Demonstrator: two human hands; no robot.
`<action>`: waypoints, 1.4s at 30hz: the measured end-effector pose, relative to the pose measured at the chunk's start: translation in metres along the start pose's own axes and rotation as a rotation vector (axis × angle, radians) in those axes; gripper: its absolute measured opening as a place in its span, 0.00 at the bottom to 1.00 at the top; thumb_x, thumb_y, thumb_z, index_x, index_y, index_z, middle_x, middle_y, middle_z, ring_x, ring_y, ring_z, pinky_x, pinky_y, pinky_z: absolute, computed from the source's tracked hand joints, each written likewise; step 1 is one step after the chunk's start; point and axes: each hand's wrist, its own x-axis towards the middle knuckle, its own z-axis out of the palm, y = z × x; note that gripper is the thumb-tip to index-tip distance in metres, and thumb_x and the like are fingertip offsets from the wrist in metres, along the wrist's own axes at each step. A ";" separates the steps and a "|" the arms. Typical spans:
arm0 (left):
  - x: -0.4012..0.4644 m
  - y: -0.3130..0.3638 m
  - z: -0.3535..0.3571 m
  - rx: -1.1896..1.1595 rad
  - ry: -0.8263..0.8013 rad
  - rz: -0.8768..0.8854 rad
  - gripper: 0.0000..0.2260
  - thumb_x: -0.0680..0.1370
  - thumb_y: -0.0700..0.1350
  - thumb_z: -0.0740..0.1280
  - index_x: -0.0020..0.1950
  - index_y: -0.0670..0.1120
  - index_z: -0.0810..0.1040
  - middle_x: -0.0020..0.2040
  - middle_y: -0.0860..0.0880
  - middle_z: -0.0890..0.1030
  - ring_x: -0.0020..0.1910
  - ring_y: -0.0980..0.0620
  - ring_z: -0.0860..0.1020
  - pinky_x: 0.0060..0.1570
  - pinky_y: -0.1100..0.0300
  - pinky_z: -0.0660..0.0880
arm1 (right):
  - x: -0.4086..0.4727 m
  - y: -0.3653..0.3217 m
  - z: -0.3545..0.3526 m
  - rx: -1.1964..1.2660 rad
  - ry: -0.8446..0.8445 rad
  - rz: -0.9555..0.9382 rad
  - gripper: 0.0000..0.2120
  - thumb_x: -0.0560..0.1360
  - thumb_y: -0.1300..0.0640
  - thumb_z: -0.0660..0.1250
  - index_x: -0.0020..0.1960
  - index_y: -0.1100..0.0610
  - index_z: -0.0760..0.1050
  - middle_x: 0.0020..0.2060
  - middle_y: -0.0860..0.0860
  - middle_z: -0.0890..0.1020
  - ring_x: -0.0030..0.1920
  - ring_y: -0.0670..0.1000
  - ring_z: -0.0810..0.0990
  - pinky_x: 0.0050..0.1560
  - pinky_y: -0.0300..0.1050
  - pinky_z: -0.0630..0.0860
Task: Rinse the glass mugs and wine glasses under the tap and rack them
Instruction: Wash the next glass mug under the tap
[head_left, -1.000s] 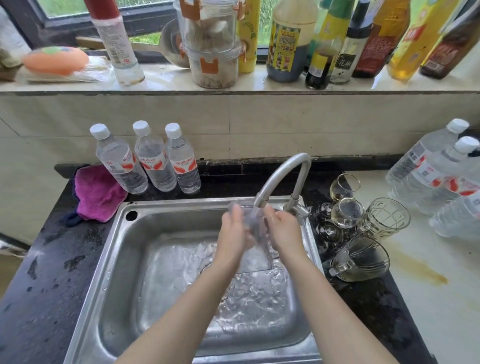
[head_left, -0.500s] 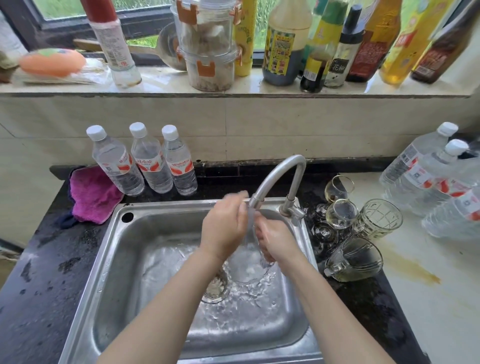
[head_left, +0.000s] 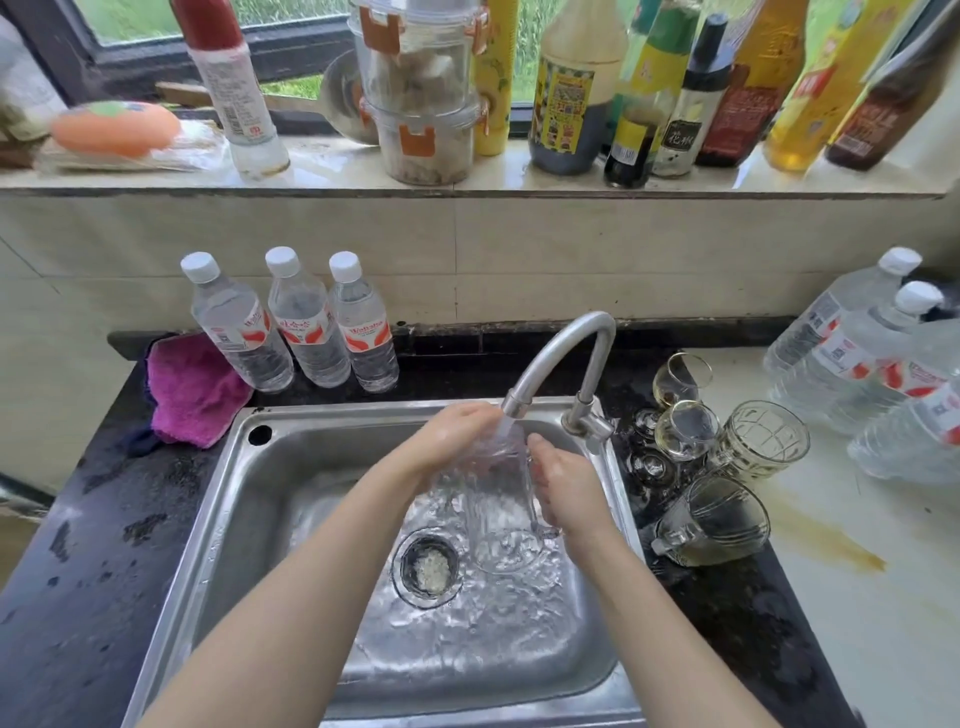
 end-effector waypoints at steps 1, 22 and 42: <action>-0.004 -0.009 0.005 -0.140 0.024 0.063 0.10 0.78 0.52 0.64 0.54 0.48 0.77 0.52 0.47 0.81 0.48 0.47 0.81 0.52 0.48 0.79 | 0.000 0.000 0.000 0.144 -0.016 0.067 0.26 0.81 0.51 0.58 0.24 0.52 0.70 0.19 0.43 0.62 0.19 0.43 0.57 0.21 0.36 0.55; -0.020 -0.045 0.004 0.229 0.601 0.476 0.27 0.68 0.64 0.60 0.62 0.50 0.68 0.53 0.56 0.74 0.46 0.61 0.73 0.46 0.77 0.67 | 0.024 -0.026 0.032 0.220 -0.251 0.448 0.18 0.81 0.52 0.55 0.34 0.54 0.68 0.21 0.47 0.67 0.23 0.46 0.64 0.30 0.40 0.60; -0.001 -0.037 0.008 -0.288 0.590 0.258 0.15 0.74 0.62 0.63 0.56 0.59 0.68 0.45 0.47 0.79 0.41 0.48 0.80 0.48 0.45 0.78 | 0.016 -0.042 0.016 0.008 -0.224 0.343 0.23 0.82 0.47 0.47 0.33 0.55 0.65 0.21 0.46 0.65 0.22 0.47 0.60 0.26 0.40 0.58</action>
